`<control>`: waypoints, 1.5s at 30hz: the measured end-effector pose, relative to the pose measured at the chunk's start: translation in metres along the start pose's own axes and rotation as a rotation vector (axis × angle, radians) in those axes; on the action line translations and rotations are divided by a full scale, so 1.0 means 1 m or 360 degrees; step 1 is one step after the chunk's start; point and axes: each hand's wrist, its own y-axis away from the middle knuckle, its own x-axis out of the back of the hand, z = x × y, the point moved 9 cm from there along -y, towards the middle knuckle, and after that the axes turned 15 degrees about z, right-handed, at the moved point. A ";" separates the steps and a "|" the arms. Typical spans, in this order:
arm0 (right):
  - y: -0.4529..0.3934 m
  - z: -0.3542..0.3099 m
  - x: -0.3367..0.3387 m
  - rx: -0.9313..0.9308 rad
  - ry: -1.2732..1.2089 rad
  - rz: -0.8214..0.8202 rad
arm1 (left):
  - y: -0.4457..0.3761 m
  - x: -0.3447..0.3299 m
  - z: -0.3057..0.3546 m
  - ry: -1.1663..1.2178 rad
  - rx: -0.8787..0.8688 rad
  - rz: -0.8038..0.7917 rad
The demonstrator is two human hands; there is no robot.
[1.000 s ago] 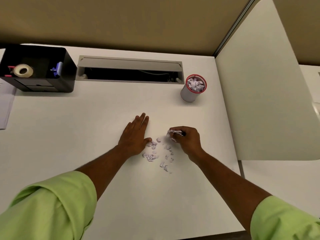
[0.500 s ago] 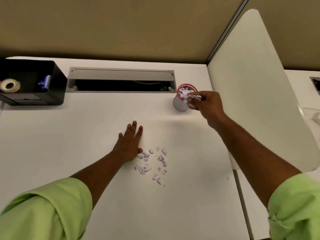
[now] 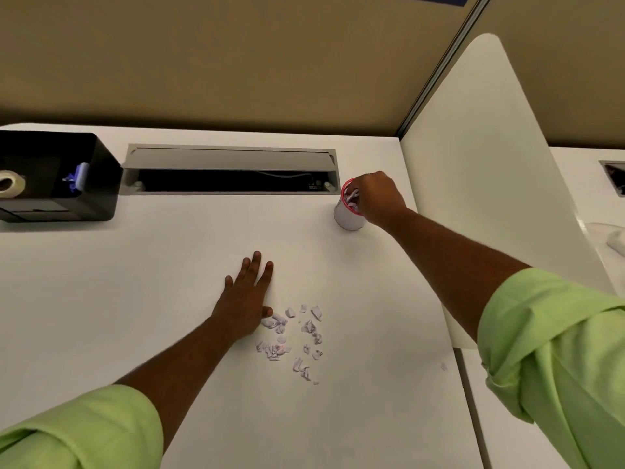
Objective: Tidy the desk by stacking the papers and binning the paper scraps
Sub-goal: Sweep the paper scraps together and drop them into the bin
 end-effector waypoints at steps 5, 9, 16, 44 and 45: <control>-0.001 0.004 -0.001 -0.0017 -0.0038 -0.0031 | 0.000 -0.001 -0.001 0.0004 0.0000 0.0013; -0.005 0.006 0.014 0.0090 -0.0171 -0.0044 | 0.001 -0.002 -0.001 0.0003 -0.0008 0.0018; 0.004 0.026 0.040 -0.0108 -0.0287 0.0308 | 0.000 -0.003 0.000 -0.0019 -0.0004 -0.0007; 0.006 -0.007 -0.018 0.0198 0.0034 -0.0130 | -0.002 -0.008 -0.002 -0.0037 0.0010 -0.0024; 0.006 -0.007 -0.010 0.0231 -0.0030 -0.0026 | -0.001 -0.007 -0.002 -0.0034 0.0012 -0.0027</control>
